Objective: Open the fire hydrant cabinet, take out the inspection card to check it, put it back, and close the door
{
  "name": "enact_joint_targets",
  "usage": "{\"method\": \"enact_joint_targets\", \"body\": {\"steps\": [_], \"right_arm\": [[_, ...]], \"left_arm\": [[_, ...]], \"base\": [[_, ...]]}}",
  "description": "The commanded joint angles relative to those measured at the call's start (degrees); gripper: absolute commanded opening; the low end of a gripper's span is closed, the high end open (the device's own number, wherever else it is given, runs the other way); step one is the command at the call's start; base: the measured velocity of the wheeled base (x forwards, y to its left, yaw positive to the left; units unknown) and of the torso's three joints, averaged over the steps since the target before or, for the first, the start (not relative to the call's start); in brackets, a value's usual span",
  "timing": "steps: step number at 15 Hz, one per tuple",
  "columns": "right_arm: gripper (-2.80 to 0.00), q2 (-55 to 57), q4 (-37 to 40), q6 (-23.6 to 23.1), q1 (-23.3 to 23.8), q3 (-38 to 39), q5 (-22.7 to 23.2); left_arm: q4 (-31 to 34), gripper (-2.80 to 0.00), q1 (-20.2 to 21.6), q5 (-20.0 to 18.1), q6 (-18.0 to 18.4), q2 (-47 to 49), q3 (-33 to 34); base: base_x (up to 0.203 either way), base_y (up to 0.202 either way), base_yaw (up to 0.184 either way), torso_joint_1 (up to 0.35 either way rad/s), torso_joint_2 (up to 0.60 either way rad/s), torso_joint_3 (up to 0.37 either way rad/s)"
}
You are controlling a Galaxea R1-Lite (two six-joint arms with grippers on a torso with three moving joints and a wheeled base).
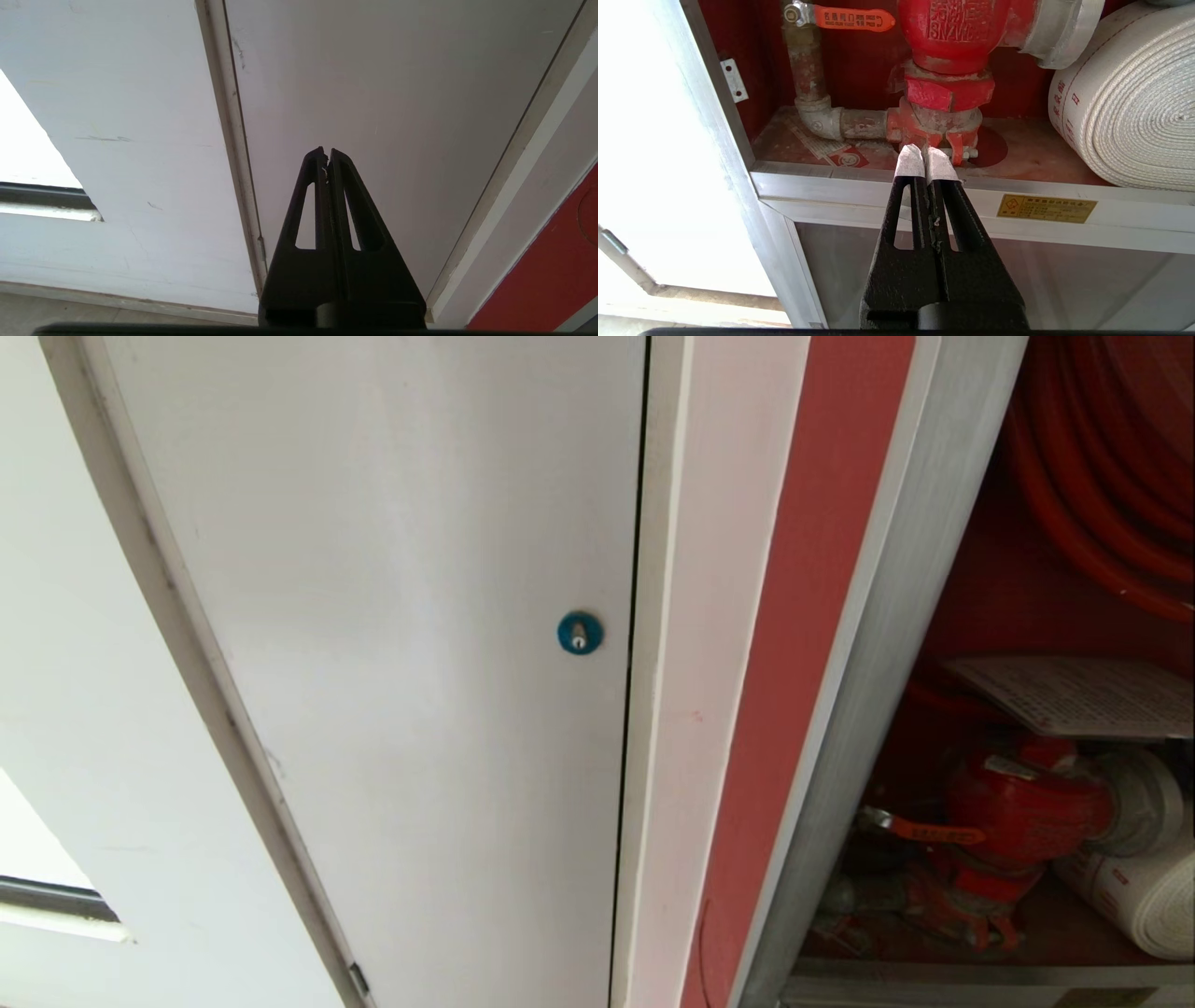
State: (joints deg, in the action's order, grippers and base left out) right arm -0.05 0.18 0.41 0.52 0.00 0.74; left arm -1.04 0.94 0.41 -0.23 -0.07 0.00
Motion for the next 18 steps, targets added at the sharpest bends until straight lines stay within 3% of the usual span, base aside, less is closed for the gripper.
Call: {"method": "enact_joint_targets", "body": {"steps": [1,18], "right_arm": [[-2.80,-0.04,-0.01,0.02,0.00,0.00,0.05],[-2.80,0.01,0.17,-0.24,-0.22,-0.09,0.00]], "left_arm": [[-0.02,-2.80,0.03,0.02,-0.03,0.07,0.35],[-0.02,-2.80,0.03,0.02,-0.03,0.07,0.35]], "base": [[0.000,0.000,0.000,0.000,0.00,0.000],[0.000,0.000,0.000,0.000,0.00,0.000]]}}
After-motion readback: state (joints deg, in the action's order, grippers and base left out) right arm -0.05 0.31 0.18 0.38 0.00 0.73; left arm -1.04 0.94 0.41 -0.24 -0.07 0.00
